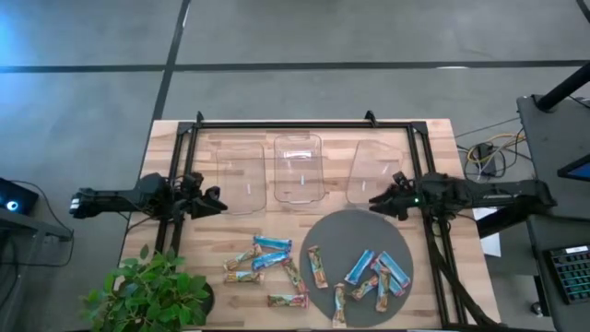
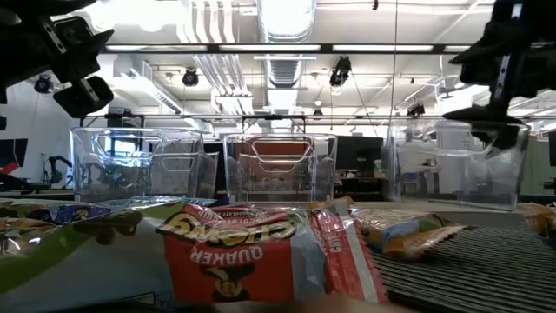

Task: Pick and place Granola Bars by type
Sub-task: Put the red granola bar into the right transparent bin

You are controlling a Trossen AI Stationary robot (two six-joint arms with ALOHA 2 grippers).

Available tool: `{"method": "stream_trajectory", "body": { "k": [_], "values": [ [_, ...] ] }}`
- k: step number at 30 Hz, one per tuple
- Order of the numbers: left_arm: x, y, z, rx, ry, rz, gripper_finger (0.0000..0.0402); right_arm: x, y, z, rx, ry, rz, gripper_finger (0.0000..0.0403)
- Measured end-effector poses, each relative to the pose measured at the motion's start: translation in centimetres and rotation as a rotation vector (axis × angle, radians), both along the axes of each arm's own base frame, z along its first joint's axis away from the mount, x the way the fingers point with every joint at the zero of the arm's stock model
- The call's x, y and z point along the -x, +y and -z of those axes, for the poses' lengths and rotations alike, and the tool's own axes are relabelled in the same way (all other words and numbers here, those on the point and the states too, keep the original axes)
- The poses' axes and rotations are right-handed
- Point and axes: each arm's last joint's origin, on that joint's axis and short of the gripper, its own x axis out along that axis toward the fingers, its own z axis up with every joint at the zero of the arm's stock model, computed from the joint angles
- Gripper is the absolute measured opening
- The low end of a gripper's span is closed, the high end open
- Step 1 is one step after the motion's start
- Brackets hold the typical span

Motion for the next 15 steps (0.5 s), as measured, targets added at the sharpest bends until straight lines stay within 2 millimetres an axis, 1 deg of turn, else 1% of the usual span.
{"method": "stream_trajectory", "body": {
  "k": [2, 4, 9, 12, 15],
  "values": [
    [0.0, 0.0, 0.0, 0.0, 0.0, 0.0, 0.0142, -0.3, -0.2, -1.5, 0.118, 0.084, 0.028, 0.0325],
    [0.0, 0.0, 0.0, 0.0, 0.0, -0.001, 0.0142, -0.4, -0.4, -3.1, 0.201, 0.174, 0.076, 0.0325],
    [0.0, 0.0, 0.0, 0.0, -0.001, 0.0, 0.0142, -0.7, -0.9, -6.3, 0.319, 0.434, 0.195, 0.0325],
    [0.0, 0.0, 0.0, 0.0, -0.001, 0.0, 0.0142, -1.3, -1.0, -7.8, 0.27, 0.57, 0.229, 0.0324],
    [0.0, 0.0, 0.0, 0.0, -0.001, 0.0, 0.0142, -2.1, -0.5, -8.4, 0.166, 0.755, 0.23, 0.0316]
  ]
}}
